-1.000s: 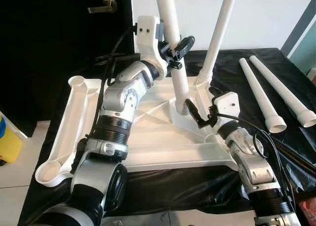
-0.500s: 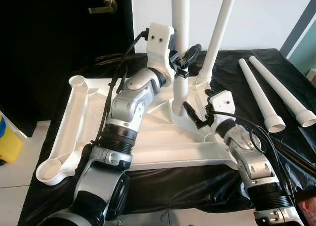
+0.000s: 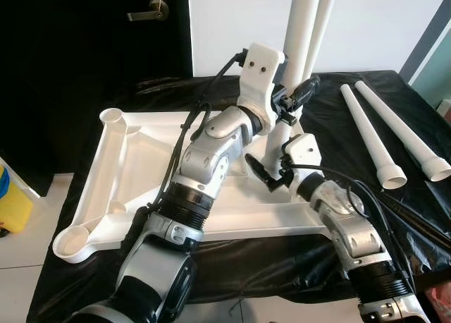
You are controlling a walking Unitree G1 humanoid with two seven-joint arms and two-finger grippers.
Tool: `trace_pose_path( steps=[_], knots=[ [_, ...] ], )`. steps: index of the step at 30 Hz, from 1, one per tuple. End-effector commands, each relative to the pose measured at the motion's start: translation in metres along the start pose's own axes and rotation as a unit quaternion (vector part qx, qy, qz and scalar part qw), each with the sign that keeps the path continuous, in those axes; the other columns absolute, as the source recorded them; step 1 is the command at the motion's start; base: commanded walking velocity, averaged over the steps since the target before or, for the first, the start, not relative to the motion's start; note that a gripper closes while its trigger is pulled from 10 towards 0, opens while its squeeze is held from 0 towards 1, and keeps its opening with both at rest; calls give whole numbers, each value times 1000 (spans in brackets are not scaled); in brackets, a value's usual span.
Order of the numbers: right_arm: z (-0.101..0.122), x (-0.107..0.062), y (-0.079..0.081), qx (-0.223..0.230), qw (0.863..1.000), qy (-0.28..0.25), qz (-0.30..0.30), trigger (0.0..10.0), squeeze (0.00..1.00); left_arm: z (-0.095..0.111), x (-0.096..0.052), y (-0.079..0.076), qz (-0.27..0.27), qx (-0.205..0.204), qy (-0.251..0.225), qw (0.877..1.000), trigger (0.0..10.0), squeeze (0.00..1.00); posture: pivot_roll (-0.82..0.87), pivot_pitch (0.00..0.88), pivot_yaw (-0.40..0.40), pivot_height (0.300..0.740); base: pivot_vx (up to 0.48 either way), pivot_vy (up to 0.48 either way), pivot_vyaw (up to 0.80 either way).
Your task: Building children table
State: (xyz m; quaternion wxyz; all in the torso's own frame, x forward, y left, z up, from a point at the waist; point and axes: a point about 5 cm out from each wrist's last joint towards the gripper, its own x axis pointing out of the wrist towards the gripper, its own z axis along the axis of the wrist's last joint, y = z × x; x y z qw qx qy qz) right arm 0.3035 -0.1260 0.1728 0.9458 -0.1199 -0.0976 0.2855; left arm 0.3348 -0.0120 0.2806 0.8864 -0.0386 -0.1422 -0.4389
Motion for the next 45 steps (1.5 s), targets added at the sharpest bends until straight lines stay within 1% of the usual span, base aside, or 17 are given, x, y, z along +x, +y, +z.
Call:
trace_pose_path(
  steps=[1,6,9,12,15,17,23,25,28,29,30,31,32,33,34,36,45],
  knots=[
    [2,-3,-8,-1,1000,-1,-10,10000,0,3,-1,3,-15,16,-1,1000,10000,0,-30,0,-29,740,0,0,0],
    [2,-4,-20,0,999,0,-41,10000,0,4,-2,3,-18,6,-4,1000,10000,0,-28,0,-27,740,0,0,0],
    [1,-2,-20,1,999,1,-44,10000,0,6,-1,1,-22,2,-7,1000,10000,0,-28,0,-22,740,0,0,0],
    [2,5,-18,6,999,-7,-50,10000,0,10,1,-8,-35,-14,-18,999,10000,0,-24,0,-18,740,0,0,0],
    [2,8,-17,12,999,-10,-51,10000,0,11,2,-11,-38,-21,-22,999,10000,0,-19,0,-17,740,0,0,0],
    [2,13,-14,25,998,-13,-47,10000,0,12,4,-17,-45,-34,-29,998,10000,0,-14,0,-16,740,0,0,0],
    [0,19,-9,30,999,-14,-42,10000,0,15,7,-26,-58,-50,-37,996,10000,0,-7,0,-17,740,0,0,0],
    [0,19,-9,30,999,-14,-42,10000,0,15,7,-26,-58,-50,-37,996,10000,0,-7,0,-17,740,0,0,0],
    [0,22,-10,36,998,-15,-48,10000,0,17,9,-34,-69,-55,-41,995,10000,0,-5,0,-18,740,0,0,0],
    [0,23,-11,40,998,-17,-53,8549,0,17,9,-36,-72,-57,-42,995,10000,0,-5,0,-18,740,0,0,0],
    [0,23,-11,40,998,-17,-53,8549,0,17,9,-36,-72,-57,-42,995,10000,0,-5,0,-18,740,0,0,0],
    [1,24,-12,41,997,-18,-55,4902,0,17,9,-38,-73,-58,-42,995,10000,0,-7,0,-17,740,0,0,0],
    [2,24,-14,40,997,-18,-57,2392,0,17,9,-39,-74,-59,-41,995,10000,0,-8,0,-17,740,0,0,0],
    [2,24,-14,40,997,-19,-59,745,0,17,9,-39,-75,-60,-41,995,10000,0,-9,0,-18,740,0,0,0],
    [2,24,-14,40,997,-19,-59,745,0,17,9,-39,-75,-60,-41,995,10000,0,-9,0,-18,740,0,0,0],
    [3,25,-15,39,997,-21,-61,0,0,17,9,-41,-76,-61,-41,994,10000,0,-11,0,-18,740,0,0,0],
    [1,24,-14,21,998,-17,-55,0,0,16,10,-46,-83,-60,-39,994,10000,0,-18,0,-17,740,0,0,0]
  ],
)
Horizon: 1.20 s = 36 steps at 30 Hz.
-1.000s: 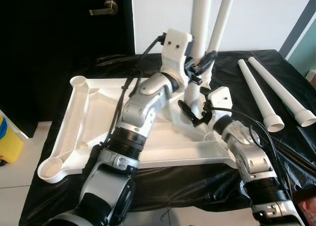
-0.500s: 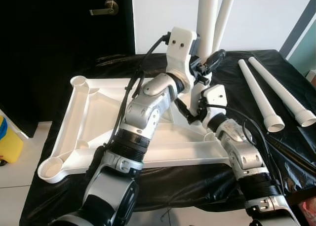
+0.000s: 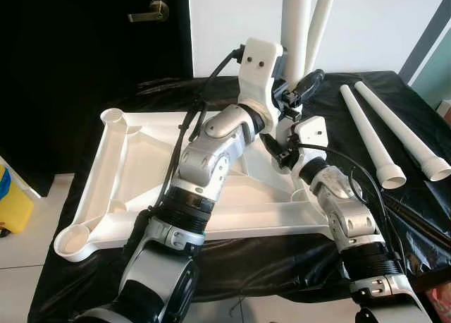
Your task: Building children table
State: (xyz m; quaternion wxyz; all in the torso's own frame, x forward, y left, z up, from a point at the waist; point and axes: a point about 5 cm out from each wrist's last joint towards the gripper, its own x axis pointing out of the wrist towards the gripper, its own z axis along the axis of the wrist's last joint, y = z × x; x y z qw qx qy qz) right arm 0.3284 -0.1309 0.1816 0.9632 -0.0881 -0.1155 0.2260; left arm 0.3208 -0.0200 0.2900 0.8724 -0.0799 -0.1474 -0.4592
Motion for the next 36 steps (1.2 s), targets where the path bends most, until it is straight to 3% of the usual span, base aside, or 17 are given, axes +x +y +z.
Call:
trace_pose_path(
  steps=[1,5,6,7,11,12,20,28,29,36],
  knots=[
    [0,4,6,0,1000,1,12,0,0,2,10,-30,-65,-24,-13,998,10000,0,-18,0,-17,740,0,0,0],
    [-1,4,7,1,1000,4,10,0,0,1,11,-33,-74,-30,-11,997,10000,0,-19,0,-14,740,0,0,0],
    [-2,4,7,5,1000,7,4,8863,0,1,11,-35,-80,-43,-14,996,10000,1000,-20,0,-13,740,0,0,0],
    [-3,4,6,7,1000,9,0,10000,0,1,10,-36,-84,-52,-16,995,10000,1000,-20,0,-12,740,0,0,0],
    [-4,4,5,15,1000,15,-18,10000,0,3,10,-37,-90,-61,-24,994,10000,1000,-20,0,-11,740,0,0,0],
    [-7,5,4,26,999,23,-34,10000,0,4,9,-35,-78,-47,-24,996,10000,0,-19,0,-11,740,0,0,0],
    [-20,3,-3,83,987,55,-130,10000,0,6,2,-18,-15,-19,-47,999,10000,0,-16,0,-16,740,0,0,0],
    [-24,0,-9,97,980,64,-165,10000,0,5,-5,-10,7,-3,-54,999,10000,0,-14,0,-19,740,0,0,0],
    [-25,-4,-18,105,971,64,-204,10000,0,0,-12,-4,17,9,-46,999,10000,0,-13,0,-19,740,0,0,0],
    [-27,-18,-37,110,950,59,-285,10000,0,-10,-22,-1,26,28,-28,999,10000,0,-14,0,-16,740,0,0,0]
  ],
)
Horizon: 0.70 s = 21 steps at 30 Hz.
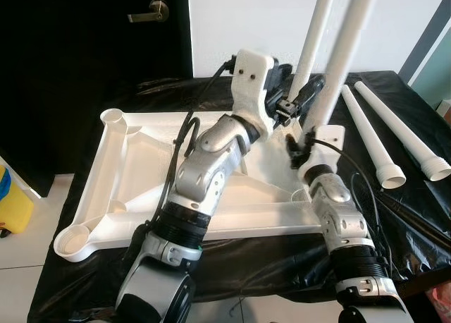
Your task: Building children table
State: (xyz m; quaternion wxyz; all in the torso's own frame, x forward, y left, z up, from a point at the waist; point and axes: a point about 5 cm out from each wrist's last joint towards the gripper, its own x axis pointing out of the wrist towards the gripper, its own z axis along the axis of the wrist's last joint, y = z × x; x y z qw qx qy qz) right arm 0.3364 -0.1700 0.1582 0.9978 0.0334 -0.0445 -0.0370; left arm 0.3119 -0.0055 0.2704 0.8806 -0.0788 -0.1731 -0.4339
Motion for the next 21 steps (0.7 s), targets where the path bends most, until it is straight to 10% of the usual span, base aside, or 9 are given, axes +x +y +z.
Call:
trace_pose_path(
  steps=[1,21],
  knots=[
    [3,-2,-10,8,999,-13,-29,10000,0,-3,-3,-2,4,21,5,1000,10000,0,-14,0,-16,740,0,0,0],
    [14,-5,-22,-26,994,-48,-91,10000,0,-91,-32,-15,4,55,162,985,10000,0,-21,0,-4,740,0,0,0]
  ],
)
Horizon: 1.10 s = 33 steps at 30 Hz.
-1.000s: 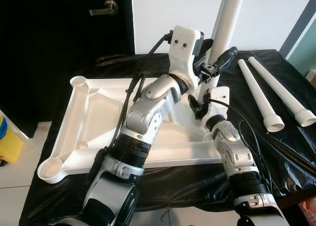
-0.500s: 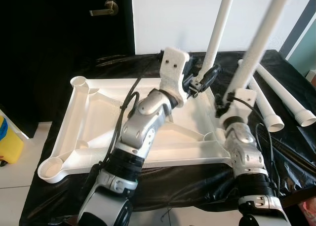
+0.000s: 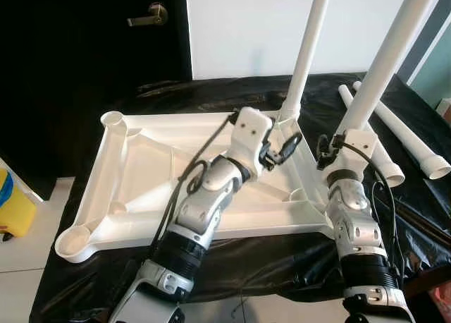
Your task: Building children table
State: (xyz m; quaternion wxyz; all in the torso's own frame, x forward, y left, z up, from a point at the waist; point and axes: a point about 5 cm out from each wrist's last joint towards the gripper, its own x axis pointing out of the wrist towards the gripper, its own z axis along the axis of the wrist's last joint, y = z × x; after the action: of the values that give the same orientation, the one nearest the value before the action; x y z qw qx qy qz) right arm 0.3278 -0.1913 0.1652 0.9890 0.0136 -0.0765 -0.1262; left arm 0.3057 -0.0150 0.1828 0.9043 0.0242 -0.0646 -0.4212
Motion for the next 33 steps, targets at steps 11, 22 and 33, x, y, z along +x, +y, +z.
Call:
trace_pose_path(
  steps=[11,22,33],
  knots=[
    [5,2,1,-7,1000,-13,2,10000,0,-55,-9,-42,-111,54,125,984,10000,0,-12,0,-3,740,0,0,0],
    [5,2,-1,-7,1000,-12,-5,10000,0,-77,-15,-39,-112,101,192,970,10000,0,-12,0,-1,740,0,0,0],
    [6,5,-1,-5,1000,-14,-9,10000,0,-79,-18,-31,-106,109,209,966,10000,0,-15,0,3,740,0,0,0]
  ],
)
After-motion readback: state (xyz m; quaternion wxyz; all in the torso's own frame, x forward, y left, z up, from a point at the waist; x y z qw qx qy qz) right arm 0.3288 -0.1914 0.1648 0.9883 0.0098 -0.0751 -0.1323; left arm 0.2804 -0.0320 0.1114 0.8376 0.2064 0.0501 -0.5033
